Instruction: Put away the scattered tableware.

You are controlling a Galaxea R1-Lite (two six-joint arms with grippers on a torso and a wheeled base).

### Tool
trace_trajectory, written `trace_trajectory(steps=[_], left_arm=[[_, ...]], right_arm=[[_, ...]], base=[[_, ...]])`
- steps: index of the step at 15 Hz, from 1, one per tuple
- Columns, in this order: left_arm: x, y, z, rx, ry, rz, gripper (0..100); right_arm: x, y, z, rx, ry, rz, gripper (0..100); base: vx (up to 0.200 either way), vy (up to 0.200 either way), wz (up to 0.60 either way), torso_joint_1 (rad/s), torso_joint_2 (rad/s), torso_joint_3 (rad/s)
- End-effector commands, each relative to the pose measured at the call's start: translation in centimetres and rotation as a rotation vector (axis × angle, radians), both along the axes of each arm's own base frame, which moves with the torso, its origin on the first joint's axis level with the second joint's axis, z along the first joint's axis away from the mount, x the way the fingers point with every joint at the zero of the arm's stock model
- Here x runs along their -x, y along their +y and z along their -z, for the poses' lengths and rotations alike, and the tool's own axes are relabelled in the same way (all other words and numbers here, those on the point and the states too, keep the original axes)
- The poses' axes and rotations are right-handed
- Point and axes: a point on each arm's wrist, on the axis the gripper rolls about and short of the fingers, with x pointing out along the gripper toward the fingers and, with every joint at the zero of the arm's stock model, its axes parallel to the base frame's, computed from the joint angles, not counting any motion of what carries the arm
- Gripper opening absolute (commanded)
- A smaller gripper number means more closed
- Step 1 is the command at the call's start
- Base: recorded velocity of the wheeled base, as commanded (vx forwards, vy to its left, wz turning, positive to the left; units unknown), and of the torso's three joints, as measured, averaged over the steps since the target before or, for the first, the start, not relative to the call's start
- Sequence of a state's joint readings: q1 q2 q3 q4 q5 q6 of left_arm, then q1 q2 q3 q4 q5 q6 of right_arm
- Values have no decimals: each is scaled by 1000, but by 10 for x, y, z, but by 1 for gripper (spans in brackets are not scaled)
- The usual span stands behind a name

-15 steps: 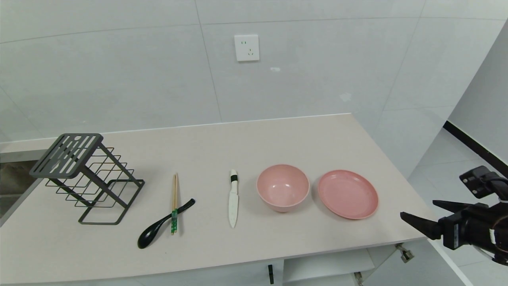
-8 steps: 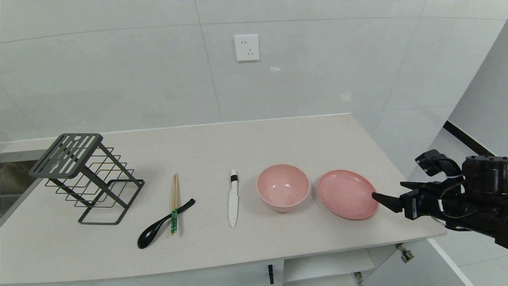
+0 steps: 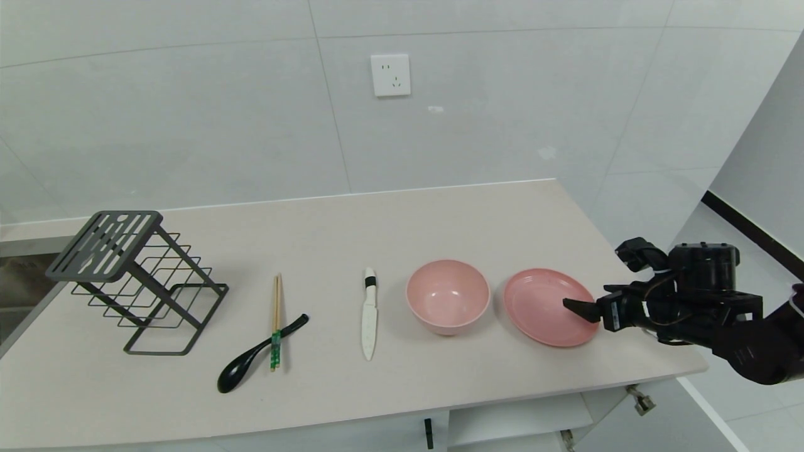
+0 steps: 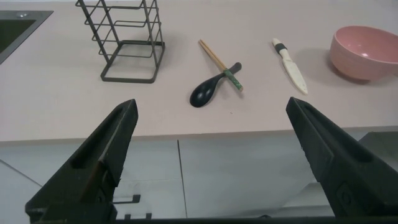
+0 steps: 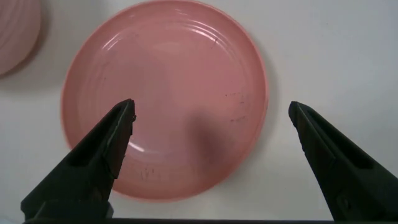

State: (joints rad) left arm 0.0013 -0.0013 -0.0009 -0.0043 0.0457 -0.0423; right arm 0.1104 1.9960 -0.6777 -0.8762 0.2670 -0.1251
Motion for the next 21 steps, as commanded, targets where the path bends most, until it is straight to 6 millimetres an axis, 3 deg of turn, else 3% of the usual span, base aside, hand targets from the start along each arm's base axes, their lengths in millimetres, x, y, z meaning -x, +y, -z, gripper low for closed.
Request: trace_trajectory(steps=[1,10,18,21], left_arm=[[0,0,0,1,0,-1,100],[0,0,0,1,2,-1,100],[0,0,0,2,0,-1,100],[0,0,0,2,0,-1,100]], right_arm=[[-11,1,14,3,29,0,100],[-29,2,30,0,41,8,100],[-28,13,34,1,50,-28,100],[-30,12,46,5,81,-20,100]], base=[[0,0,0,0,0,0],[0,0,0,0,0,0],[0,0,0,0,0,0],[0,0,0,0,0,0]])
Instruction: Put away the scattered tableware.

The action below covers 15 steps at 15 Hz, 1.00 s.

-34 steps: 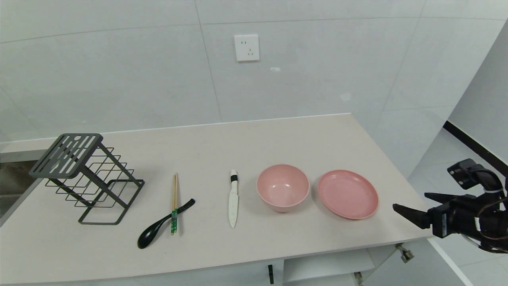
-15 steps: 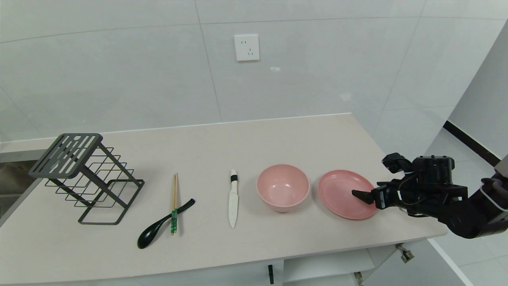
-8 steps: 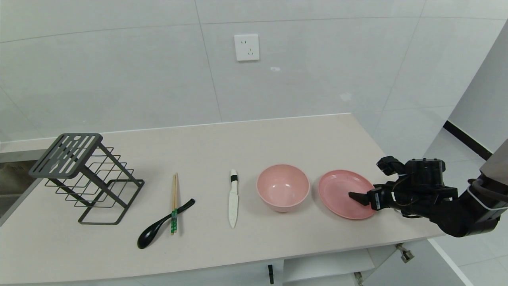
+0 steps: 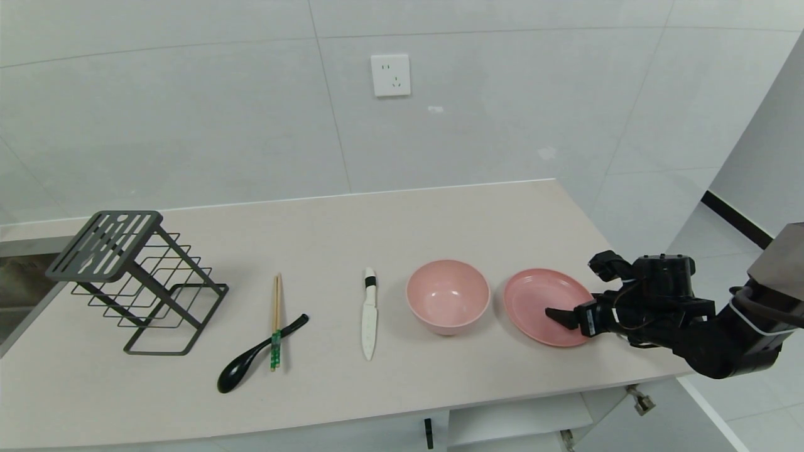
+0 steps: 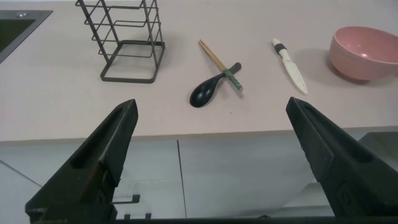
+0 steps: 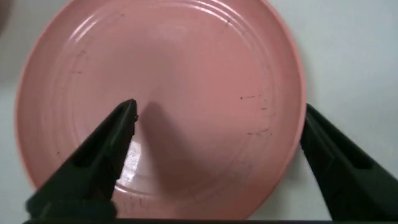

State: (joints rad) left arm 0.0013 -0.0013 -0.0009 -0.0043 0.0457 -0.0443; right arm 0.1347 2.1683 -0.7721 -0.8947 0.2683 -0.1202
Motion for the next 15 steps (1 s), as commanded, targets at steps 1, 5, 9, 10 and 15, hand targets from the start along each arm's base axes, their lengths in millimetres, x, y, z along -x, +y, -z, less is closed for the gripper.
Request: trace_trajectory(steps=[1,5,9,10,15], left_arm=[[0,0,0,0,0,-1,100],[0,0,0,0,0,-1,100],[0,0,0,-3,0,-1,100],[0,0,0,0,0,-1,100],[0,0,0,3,0,-1,100]], right_arm=[[-2,0,8,4,23,6,0],[-3,-6,9,14,25,35,0],[-5,-10,-3,6,-27,46,0],[-4,-9,-15,0,-77,45,0],[23,-13,-91,-26,-294,43,0]], base=[[0,0,0,0,0,0],[0,0,0,0,0,0],[0,0,0,0,0,0],[0,0,0,0,0,0],[0,0,0,0,0,0]])
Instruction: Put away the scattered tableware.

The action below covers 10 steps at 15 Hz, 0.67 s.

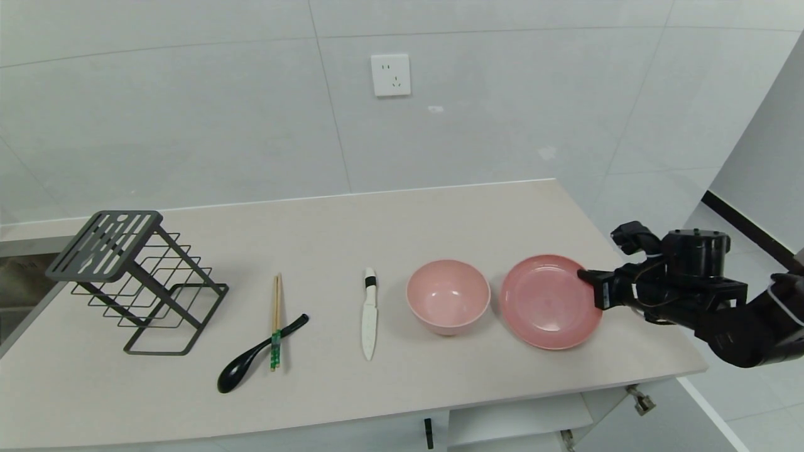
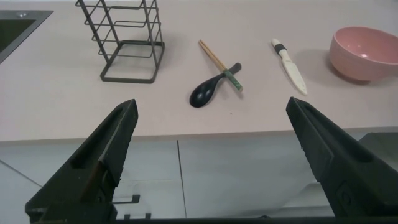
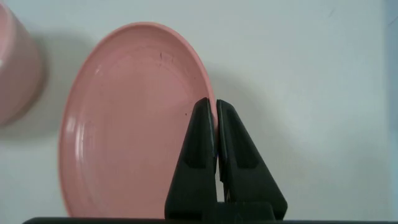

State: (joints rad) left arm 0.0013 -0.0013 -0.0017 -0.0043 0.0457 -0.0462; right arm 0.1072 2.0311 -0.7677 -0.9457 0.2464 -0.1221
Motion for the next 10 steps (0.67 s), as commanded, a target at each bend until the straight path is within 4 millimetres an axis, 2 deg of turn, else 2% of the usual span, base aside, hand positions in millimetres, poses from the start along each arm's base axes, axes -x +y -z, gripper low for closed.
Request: trace_trajectory(steps=[1,4,6,8,10], left_arm=[[0,0,0,0,0,1,100],[2,-2,-20,-39,-192,90,100],[0,-3,-32,-39,-162,165,100],[-9,-5,-61,-39,-116,275,100],[-27,-8,-86,-33,-51,436,100]], right_arm=[[22,-2,-45,-14,-138,-6,0],[58,-6,-67,-21,-214,-14,0],[81,-5,-78,-15,-251,-31,0],[103,-6,-89,-20,-291,-46,0],[118,-7,-97,-19,-329,-52,0]], base=[[0,0,0,0,0,0],[0,0,0,0,0,0],[0,0,0,0,0,0],[0,0,0,0,0,0],[0,0,0,0,0,0]])
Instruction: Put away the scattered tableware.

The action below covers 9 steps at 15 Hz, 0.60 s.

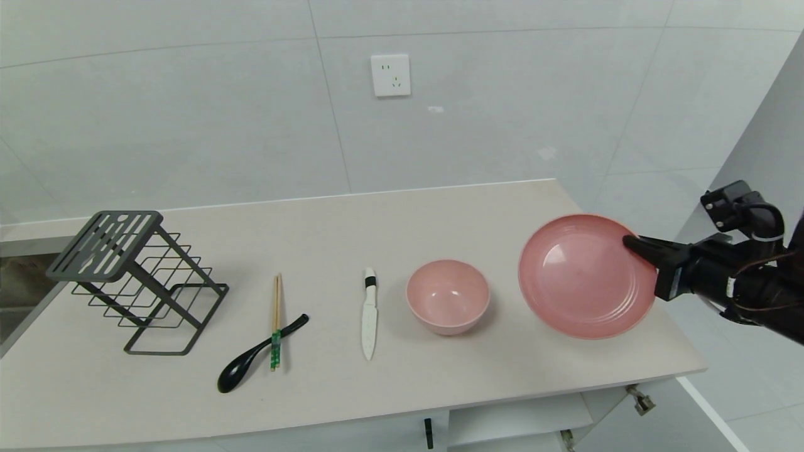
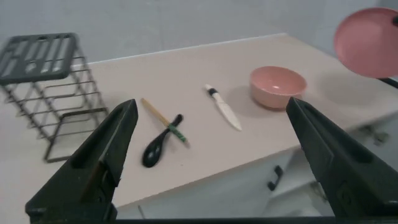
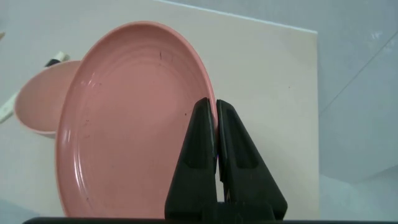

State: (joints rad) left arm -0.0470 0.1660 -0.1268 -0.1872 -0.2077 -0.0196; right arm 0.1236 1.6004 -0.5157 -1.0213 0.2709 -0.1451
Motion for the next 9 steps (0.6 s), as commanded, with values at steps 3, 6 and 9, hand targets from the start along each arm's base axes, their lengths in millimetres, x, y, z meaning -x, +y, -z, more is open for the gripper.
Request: trace_trajectory(steps=[3,6,9], left_arm=[[-71,-16,-53,-27,191,302,100],[-114,-32,-65,-41,168,409,100],[-157,-47,-64,-41,161,510,100]], right_arm=[[50,-3,-17,-11,-115,-44,0],[68,-6,-33,-19,-204,-61,0],[89,-16,-51,-29,-309,-19,0]], base=[[0,0,0,0,0,0],[0,0,0,0,0,0],[0,0,0,0,0,0]])
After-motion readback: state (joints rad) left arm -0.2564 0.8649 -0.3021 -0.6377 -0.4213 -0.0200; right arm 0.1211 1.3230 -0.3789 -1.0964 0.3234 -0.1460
